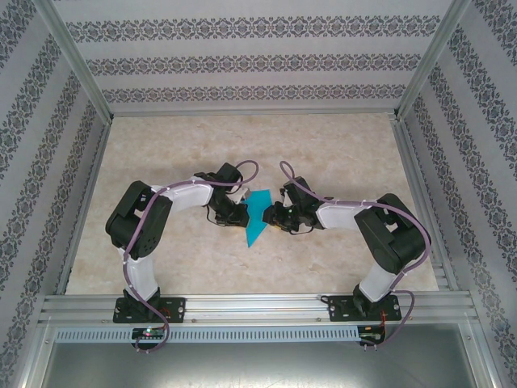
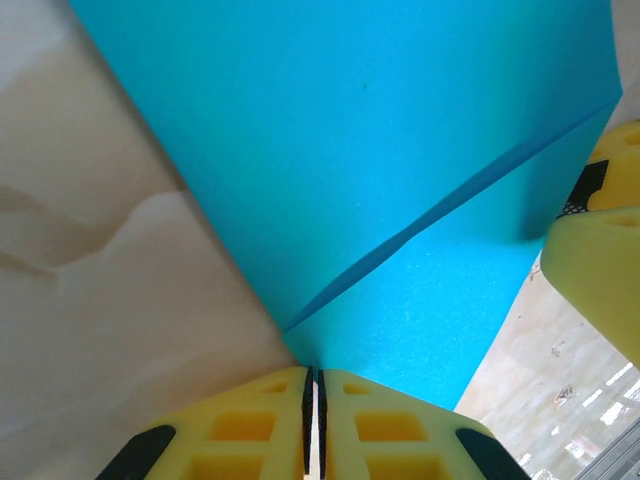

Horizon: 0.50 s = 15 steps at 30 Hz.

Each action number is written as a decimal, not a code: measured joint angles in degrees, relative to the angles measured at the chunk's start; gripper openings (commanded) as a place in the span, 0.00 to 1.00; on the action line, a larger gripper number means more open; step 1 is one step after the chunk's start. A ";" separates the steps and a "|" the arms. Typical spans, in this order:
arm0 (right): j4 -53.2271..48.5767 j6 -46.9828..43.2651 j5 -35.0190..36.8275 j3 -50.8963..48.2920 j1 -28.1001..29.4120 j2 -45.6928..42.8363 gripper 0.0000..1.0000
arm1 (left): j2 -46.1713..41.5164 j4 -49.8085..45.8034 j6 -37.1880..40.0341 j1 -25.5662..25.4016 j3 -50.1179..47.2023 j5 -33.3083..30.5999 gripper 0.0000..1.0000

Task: Fold a paper plane with a square sheet of paper (pick it up from the middle)
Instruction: Third fold the triangle at the center of the table.

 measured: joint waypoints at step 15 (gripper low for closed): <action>2.23 0.57 -0.63 0.00 0.44 -0.04 0.33 | 0.44 0.04 0.00 0.00 0.00 0.00 0.14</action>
